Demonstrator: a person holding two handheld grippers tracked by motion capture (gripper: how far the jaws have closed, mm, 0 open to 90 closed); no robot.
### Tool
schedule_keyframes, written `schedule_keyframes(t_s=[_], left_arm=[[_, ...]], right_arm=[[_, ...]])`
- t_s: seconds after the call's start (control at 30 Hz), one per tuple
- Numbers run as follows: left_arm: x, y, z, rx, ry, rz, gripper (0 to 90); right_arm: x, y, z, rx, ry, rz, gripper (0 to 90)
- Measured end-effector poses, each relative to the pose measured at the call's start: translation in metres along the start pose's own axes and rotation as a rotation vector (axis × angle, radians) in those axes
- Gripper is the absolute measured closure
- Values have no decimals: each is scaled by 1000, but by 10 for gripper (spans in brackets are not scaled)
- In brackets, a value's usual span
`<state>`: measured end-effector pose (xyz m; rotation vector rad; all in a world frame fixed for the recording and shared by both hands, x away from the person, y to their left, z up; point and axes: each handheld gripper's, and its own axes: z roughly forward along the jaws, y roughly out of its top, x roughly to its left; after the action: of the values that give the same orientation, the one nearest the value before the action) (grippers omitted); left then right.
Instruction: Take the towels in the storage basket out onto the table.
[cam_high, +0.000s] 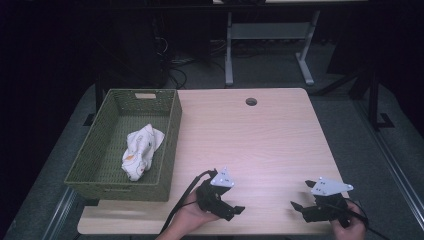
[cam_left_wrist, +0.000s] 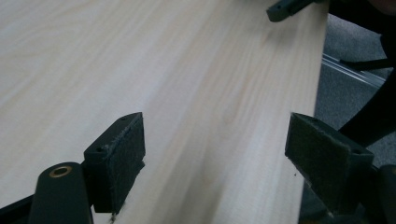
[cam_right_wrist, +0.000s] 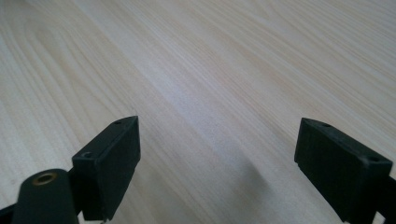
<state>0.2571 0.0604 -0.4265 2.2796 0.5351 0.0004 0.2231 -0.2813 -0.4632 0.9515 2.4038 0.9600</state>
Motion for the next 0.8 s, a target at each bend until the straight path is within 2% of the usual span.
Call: schedule_keyframes(t_s=[0.13,0.2,0.23,0.3,0.33,0.37,0.4,0.43,0.47,0.57,0.67,0.8], left_arm=[[10,11,-1,4,28,0,205],[20,26,-3,25,37,-5,207],[20,26,-3,25,37,-5,208],[27,37,-4,53,42,-10,208],[36,47,-6,50,43,-31,208],[36,47,-6,50,43,-31,209],[44,56,-10,53,51,-43,210],[44,56,-10,53,51,-43,211],[52,64,-13,57,28,-68,211],[58,71,-18,75,27,-71,211],[66,80,-27,76,39,-106,224],[72,86,-38,78,34,-116,226]], right_arm=[[-1,1,1,-6,-3,6,140],[0,1,2,-1,-3,6,140],[0,1,2,-1,-3,6,140],[1,2,0,-3,-5,5,140],[1,2,0,-4,-9,3,140],[1,3,0,-5,-9,2,140],[1,3,0,-6,-10,2,140],[1,3,0,-6,-10,2,140],[0,2,0,-7,-8,10,140],[1,2,0,-3,-6,2,140],[1,2,0,-3,-3,-1,140],[0,1,-1,-5,-4,-4,140]])
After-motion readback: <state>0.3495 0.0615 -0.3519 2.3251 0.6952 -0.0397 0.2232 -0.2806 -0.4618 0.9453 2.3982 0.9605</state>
